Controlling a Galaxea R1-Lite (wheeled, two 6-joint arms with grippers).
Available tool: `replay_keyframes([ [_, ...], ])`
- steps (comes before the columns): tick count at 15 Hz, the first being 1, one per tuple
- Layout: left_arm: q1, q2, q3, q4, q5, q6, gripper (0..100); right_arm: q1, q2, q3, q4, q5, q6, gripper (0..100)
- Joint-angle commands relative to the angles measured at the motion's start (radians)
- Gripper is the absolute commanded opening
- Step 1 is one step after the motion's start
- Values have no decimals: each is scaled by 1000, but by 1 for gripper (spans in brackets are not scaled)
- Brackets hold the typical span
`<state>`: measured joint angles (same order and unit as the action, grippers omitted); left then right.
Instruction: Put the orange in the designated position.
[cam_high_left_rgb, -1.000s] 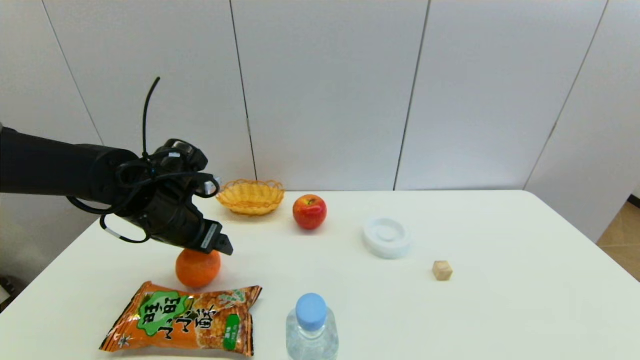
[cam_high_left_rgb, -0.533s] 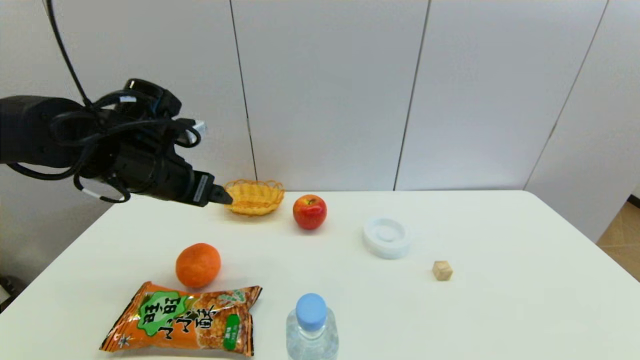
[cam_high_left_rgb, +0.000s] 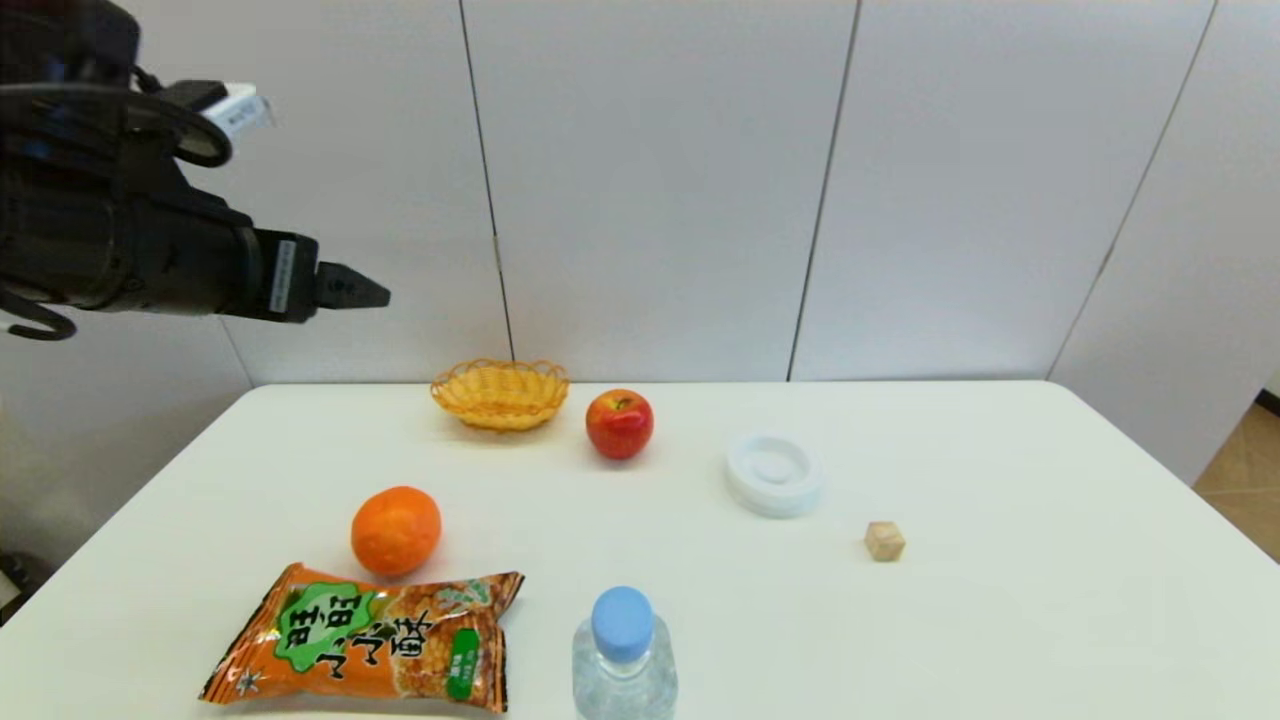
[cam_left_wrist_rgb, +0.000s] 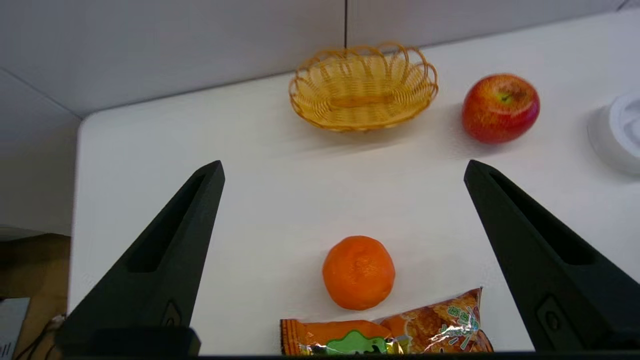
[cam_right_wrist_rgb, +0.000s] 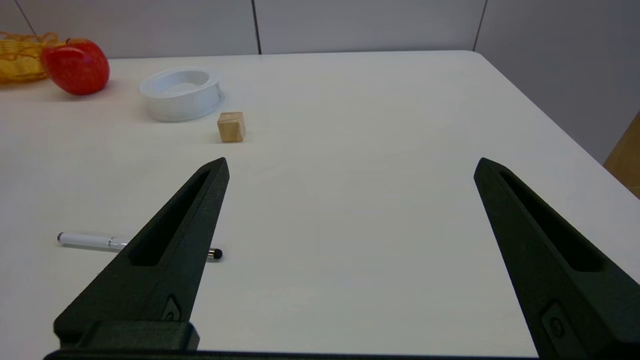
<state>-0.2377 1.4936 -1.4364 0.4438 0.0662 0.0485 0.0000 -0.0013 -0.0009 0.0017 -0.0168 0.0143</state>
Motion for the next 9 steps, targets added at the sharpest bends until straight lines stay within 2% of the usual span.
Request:
replay_keyframes([
  [1, 9, -207, 7, -7, 6, 4, 100, 0, 1, 1, 0, 0, 1, 100],
  [7, 124, -533, 197, -4, 6, 4, 100, 0, 1, 1, 0, 0, 0, 100],
  [9, 130, -644, 266, -4, 6, 4, 100, 0, 1, -1, 0, 0, 0, 100],
])
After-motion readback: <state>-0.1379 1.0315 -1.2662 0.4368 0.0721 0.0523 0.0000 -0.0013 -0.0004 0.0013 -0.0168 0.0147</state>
